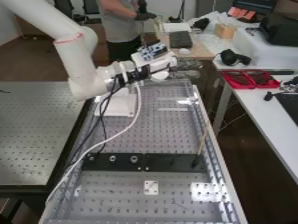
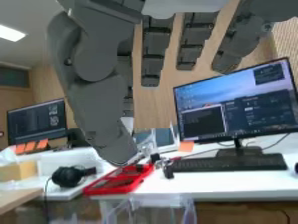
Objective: Grab the pcb board and place it in the clear container
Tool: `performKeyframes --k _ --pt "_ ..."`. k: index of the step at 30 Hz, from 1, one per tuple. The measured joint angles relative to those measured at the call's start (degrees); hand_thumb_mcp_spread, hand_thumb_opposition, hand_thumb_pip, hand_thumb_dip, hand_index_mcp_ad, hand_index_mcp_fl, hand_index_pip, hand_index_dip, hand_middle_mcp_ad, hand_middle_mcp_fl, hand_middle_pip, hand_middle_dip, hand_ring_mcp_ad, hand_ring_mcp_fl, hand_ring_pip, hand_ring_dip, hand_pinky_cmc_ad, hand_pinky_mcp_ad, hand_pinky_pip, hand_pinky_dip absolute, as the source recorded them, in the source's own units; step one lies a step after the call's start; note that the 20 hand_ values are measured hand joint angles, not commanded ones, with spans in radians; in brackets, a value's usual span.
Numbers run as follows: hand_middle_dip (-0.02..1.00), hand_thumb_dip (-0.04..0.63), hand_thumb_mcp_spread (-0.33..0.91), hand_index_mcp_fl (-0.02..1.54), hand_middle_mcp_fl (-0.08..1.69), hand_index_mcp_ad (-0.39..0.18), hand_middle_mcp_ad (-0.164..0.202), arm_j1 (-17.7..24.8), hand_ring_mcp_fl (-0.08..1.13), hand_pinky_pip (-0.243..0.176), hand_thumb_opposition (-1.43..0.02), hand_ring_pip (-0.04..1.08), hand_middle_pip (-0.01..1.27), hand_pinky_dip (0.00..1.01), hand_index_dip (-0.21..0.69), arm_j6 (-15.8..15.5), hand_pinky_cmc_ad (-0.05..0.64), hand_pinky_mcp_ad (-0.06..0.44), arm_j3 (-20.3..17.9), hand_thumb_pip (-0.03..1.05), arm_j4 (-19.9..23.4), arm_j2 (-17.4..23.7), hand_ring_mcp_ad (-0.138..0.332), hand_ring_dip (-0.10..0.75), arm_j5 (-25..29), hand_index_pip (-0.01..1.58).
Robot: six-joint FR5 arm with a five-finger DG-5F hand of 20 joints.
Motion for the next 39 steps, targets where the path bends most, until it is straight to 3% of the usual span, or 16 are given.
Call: performKeyframes --k 12,19,23,25,28,39 --pt "0.19 0.314 0.74 0.58 0.30 -0.187 -0.042 2.28 0.09 0.003 -0.93 0.12 0.13 0.16 0.250 -6.51 0.391 0.211 3.73 0.43 -8.27 -5.12 0.066 0.072 0.94 1.33" --pt "0.19 0.314 0.74 0.58 0.30 -0.187 -0.042 2.97 0.09 0.003 -0.93 0.12 0.13 0.16 0.250 -6.37 0.391 0.209 5.04 0.43 -10.19 -6.30 0.066 0.072 1.39 1.32" --pt "0.19 0.316 0.73 0.59 0.28 -0.188 -0.045 2.96 0.08 0.003 -0.93 0.12 0.13 0.16 0.267 -6.66 0.391 0.209 6.30 0.42 -12.62 -6.79 0.070 0.072 1.96 1.22" --pt "0.19 0.316 0.67 0.40 0.25 -0.182 -0.044 2.78 0.07 0.003 -0.91 0.12 0.13 0.16 0.271 -6.61 0.393 0.209 6.88 0.42 -13.39 -7.03 0.066 0.072 2.37 1.16" --pt "0.19 0.316 0.62 0.27 0.23 -0.171 -0.047 2.46 0.07 0.003 -0.90 0.12 0.13 0.16 0.267 -6.54 0.393 0.209 7.02 0.42 -13.51 -7.04 0.072 0.072 2.45 1.16" --pt "0.19 0.316 0.58 0.20 0.19 -0.155 -0.042 0.56 0.05 0.003 -0.88 0.12 0.13 0.16 0.267 -4.73 0.393 0.209 4.79 0.42 -11.83 -4.54 0.070 0.072 4.00 1.13"
